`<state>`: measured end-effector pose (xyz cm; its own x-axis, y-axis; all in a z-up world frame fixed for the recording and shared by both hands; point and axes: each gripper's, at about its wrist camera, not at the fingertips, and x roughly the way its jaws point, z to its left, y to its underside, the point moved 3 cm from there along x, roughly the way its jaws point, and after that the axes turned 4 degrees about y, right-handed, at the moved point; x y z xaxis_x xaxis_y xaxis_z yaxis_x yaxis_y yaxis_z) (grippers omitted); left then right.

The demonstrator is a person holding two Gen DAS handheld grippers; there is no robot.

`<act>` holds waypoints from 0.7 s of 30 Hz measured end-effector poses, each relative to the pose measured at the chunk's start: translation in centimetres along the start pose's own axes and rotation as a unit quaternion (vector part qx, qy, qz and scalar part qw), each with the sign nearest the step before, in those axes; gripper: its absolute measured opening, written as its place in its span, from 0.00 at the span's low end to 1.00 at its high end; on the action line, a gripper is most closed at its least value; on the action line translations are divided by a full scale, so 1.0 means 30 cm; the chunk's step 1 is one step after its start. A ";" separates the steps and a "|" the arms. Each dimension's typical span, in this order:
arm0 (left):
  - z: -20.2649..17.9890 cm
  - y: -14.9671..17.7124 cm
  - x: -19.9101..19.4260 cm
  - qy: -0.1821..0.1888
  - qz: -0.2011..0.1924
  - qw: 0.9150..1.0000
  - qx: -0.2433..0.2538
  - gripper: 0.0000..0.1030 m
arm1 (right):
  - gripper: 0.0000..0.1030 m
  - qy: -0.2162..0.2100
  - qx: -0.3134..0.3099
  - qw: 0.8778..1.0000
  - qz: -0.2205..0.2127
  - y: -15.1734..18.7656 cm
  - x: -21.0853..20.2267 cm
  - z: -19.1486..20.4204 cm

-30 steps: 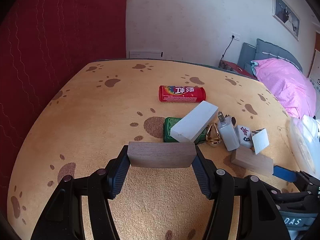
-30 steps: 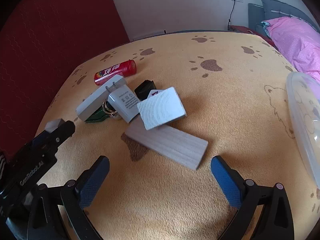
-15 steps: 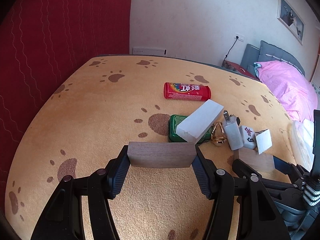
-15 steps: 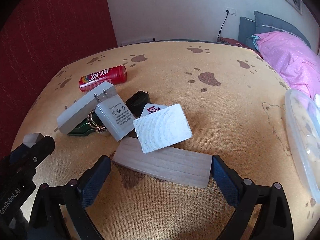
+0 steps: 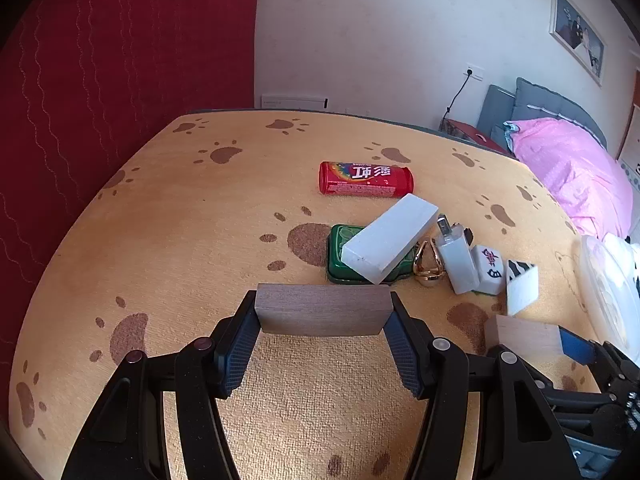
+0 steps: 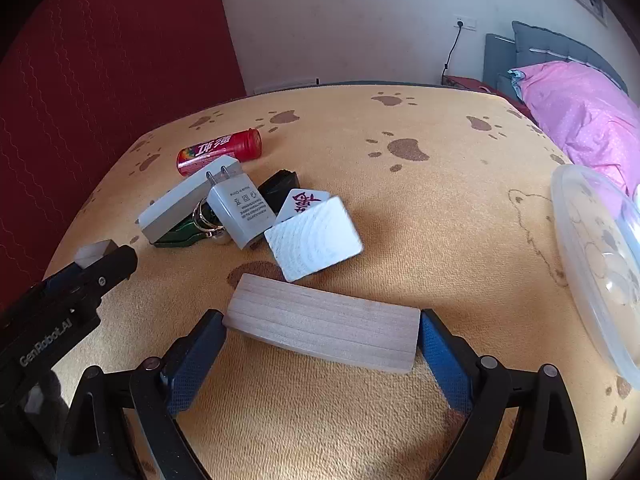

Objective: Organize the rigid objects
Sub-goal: 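Carry both wooden blocks toward the clear plastic bowl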

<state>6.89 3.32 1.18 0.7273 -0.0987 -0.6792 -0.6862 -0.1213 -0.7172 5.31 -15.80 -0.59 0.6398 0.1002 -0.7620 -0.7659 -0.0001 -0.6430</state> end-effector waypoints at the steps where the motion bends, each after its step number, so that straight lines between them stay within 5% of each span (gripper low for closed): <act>1: -0.003 0.001 0.001 0.000 0.001 1.000 0.001 0.60 | 0.94 0.000 0.000 1.000 -0.003 0.005 -0.013 -0.008; 10: -0.053 0.024 0.000 0.009 0.003 1.000 0.023 0.60 | 0.94 0.008 0.009 0.999 -0.033 0.035 -0.117 -0.097; 21: -0.116 0.056 -0.005 0.020 0.008 0.998 0.050 0.59 | 0.94 0.086 0.075 0.991 -0.066 0.024 -0.183 -0.372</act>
<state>5.69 -0.31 0.63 0.7149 -0.1404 -0.6850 -0.6937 -0.0199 -0.7200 1.97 -27.46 2.30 0.7270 -0.0807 -0.6819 -0.6674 0.1506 -0.7293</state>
